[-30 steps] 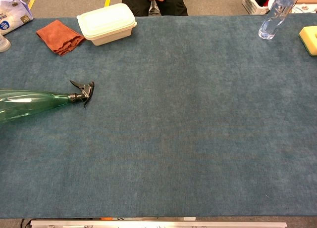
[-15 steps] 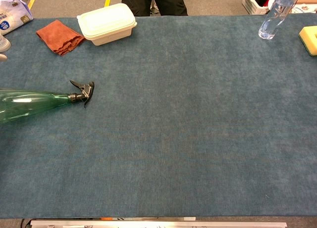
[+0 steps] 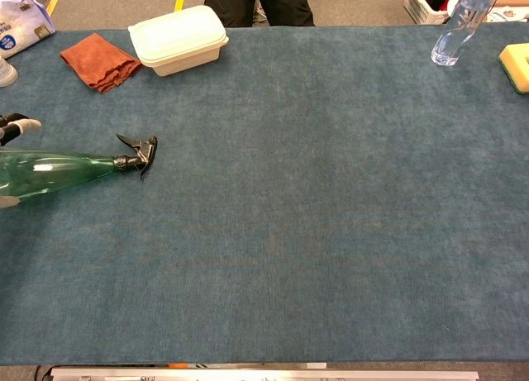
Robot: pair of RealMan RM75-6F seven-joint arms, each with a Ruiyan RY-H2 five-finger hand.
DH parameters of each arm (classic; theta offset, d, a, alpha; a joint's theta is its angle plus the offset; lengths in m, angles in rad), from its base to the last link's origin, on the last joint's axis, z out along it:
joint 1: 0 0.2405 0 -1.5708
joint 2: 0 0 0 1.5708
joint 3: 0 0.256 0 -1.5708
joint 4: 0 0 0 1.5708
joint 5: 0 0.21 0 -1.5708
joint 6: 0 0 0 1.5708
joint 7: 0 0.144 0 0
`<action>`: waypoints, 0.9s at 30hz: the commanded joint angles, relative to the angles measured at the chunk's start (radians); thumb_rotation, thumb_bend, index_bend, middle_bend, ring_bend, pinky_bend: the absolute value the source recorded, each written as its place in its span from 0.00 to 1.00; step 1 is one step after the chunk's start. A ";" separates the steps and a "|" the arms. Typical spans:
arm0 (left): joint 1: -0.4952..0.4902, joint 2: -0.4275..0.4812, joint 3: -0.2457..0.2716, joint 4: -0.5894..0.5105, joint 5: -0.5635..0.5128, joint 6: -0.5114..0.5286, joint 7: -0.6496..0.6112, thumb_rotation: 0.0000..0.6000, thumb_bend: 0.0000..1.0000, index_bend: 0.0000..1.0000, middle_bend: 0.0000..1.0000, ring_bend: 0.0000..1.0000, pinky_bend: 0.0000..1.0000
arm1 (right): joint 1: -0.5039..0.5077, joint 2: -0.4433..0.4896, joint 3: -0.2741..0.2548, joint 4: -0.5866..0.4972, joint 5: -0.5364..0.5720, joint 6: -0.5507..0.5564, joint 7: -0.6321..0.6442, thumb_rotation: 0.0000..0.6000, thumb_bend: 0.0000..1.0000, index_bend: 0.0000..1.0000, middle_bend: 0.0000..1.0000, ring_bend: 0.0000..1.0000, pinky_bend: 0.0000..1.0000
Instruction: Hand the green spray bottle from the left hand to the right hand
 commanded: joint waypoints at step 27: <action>-0.065 -0.125 0.001 0.195 -0.081 -0.040 -0.091 1.00 0.17 0.40 0.37 0.30 0.53 | 0.004 0.003 0.003 -0.006 0.006 -0.013 0.018 1.00 0.14 0.25 0.33 0.28 0.38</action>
